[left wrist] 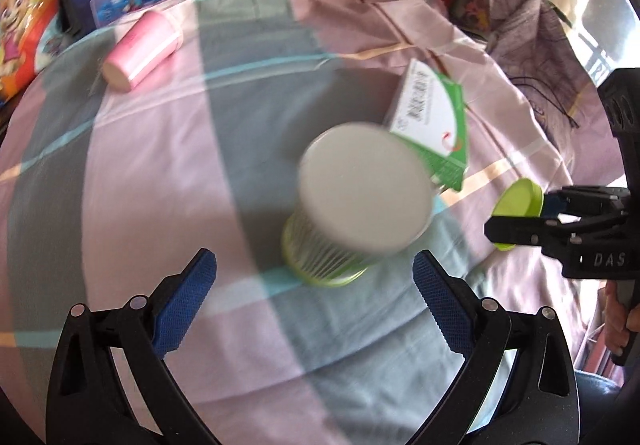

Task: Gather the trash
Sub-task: 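Grasp the white jar with left tool while right tool grasps its green lid, then carry the jar and green lid over the teal bucket with both tools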

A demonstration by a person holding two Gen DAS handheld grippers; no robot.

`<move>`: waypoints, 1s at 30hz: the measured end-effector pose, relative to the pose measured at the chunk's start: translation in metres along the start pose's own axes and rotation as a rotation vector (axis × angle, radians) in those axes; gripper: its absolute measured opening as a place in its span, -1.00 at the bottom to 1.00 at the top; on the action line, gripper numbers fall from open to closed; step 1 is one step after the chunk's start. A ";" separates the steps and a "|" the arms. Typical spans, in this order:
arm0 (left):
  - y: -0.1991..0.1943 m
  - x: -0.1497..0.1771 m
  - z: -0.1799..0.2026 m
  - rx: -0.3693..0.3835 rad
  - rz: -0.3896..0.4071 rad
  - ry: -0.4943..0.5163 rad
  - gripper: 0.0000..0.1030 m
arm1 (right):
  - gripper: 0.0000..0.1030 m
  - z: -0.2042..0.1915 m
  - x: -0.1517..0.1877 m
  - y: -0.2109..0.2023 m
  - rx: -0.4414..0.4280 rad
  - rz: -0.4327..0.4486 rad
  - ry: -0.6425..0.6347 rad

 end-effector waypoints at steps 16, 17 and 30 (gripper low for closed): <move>-0.005 -0.018 0.023 -0.040 0.018 0.013 0.04 | 0.01 0.032 0.012 -0.025 -0.005 0.035 0.049; -0.007 -0.018 0.025 -0.046 0.018 0.020 0.04 | 0.01 0.034 0.012 -0.028 -0.006 0.039 0.053; -0.044 -0.019 0.067 -0.042 0.051 0.077 0.04 | 0.01 0.069 0.030 -0.069 -0.014 0.112 0.107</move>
Point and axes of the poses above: each gripper's, at about its wrist camera, not at the fingertips, and y roughly the way its jaws point, z to its right, x to its underside, the point moved 2 cm from there along y, roughly the way its jaws point, and after that the axes turned 11 degrees about y, right-handed, at the moved point
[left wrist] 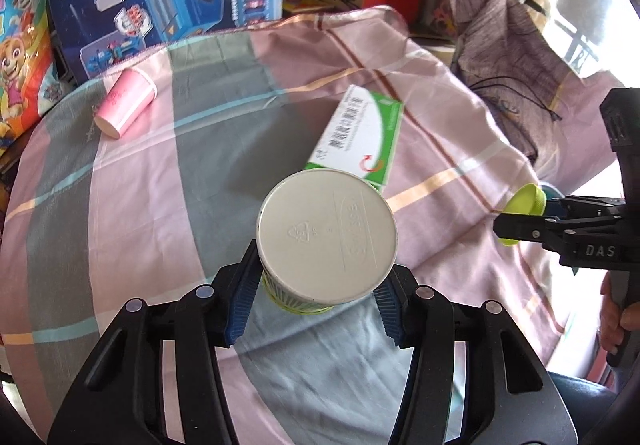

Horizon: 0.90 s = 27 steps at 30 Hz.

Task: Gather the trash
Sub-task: 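Carry the jar and green lid over the teal bucket with both tools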

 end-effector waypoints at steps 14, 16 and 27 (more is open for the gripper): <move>-0.010 -0.027 0.102 0.112 0.010 0.167 0.04 | 0.01 0.085 0.010 -0.060 0.021 0.117 0.130; -0.010 -0.034 0.121 0.129 0.016 0.205 0.04 | 0.01 0.106 0.013 -0.074 0.033 0.143 0.163; -0.001 -0.065 0.229 0.228 0.025 0.367 0.04 | 0.01 0.206 0.033 -0.121 0.060 0.242 0.341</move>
Point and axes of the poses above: each gripper's, at about its wrist camera, not at the fingertips, and y roughly the way its jaws point, z to its right, x to its underside, the point moved 2 cm from there along y, roughly the way its jaws point, and after that the axes turned 11 degrees about y, right-handed, at the moved point
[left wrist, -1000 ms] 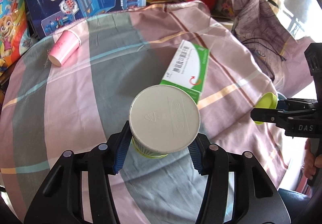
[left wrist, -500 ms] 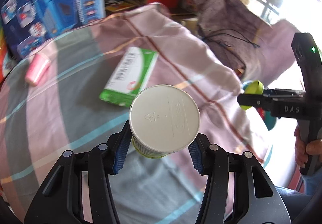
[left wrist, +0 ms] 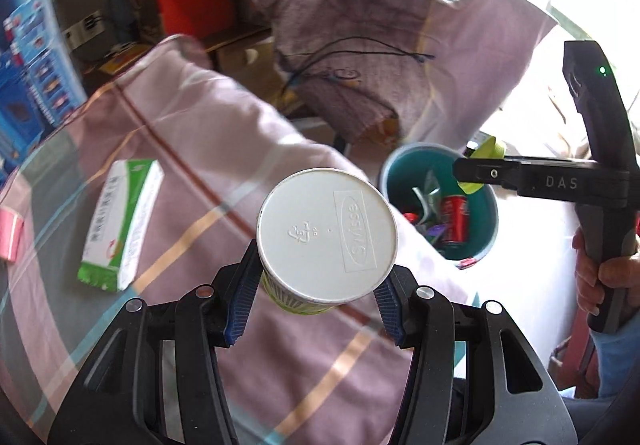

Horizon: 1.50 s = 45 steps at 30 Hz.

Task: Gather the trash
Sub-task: 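Carry the jar and green lid over the teal bucket with both tools, then open both tools to drop the jar and lid into the bucket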

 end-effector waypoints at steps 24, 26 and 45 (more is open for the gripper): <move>0.128 -0.082 0.120 0.177 -0.132 0.178 0.05 | 0.01 0.136 -0.028 -0.014 0.111 -0.002 0.210; 0.134 -0.085 0.122 0.189 -0.139 0.175 0.05 | 0.01 0.139 -0.032 -0.012 0.117 -0.002 0.215; 0.149 -0.083 0.102 0.158 -0.158 0.126 0.82 | 0.01 0.132 -0.042 0.024 0.129 -0.068 0.211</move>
Point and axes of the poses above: each gripper's, at about its wrist camera, not at the fingertips, and y roughly the way its jaws point, z to its right, x to its underside, the point moved 2 cm from there along y, roughly the way its jaws point, and after that the axes turned 11 degrees about y, right-handed, at the moved point
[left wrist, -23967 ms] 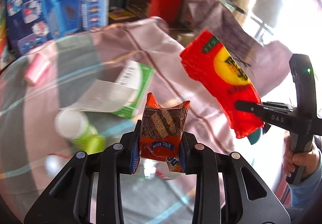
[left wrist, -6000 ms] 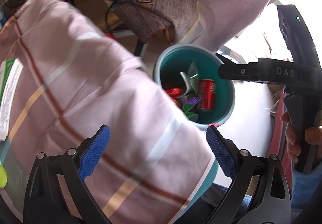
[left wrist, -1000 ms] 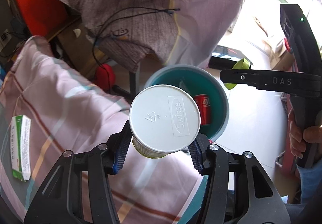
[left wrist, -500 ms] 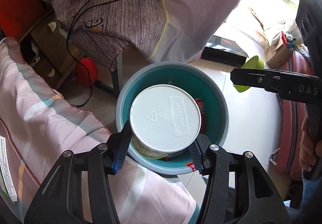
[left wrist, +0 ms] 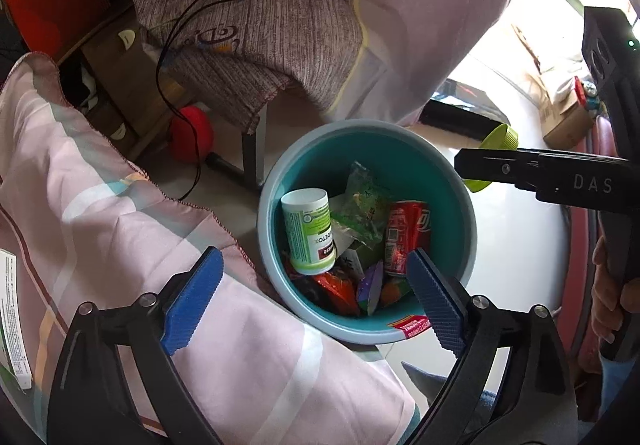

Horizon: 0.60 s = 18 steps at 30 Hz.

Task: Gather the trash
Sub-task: 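Open both tools to drop the jar and lid into the bucket, then move both open tools back over the table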

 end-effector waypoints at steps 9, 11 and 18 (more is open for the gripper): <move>-0.005 0.019 -0.005 0.010 -0.012 -0.025 0.84 | 0.26 -0.025 0.006 0.010 -0.016 -0.031 -0.049; -0.005 0.021 -0.006 0.011 -0.014 -0.030 0.84 | 0.38 -0.029 0.007 0.010 -0.015 -0.028 -0.054; -0.015 0.034 -0.011 0.011 -0.001 -0.042 0.85 | 0.50 -0.032 0.012 0.012 0.002 -0.043 -0.039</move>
Point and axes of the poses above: each gripper's, at about its wrist camera, not at the fingertips, and y roughly the way its jaws point, z to its right, x to its underside, the point moved 2 cm from there along y, roughly the way its jaws point, and after that the axes turned 11 degrees about y, right-handed, at the moved point
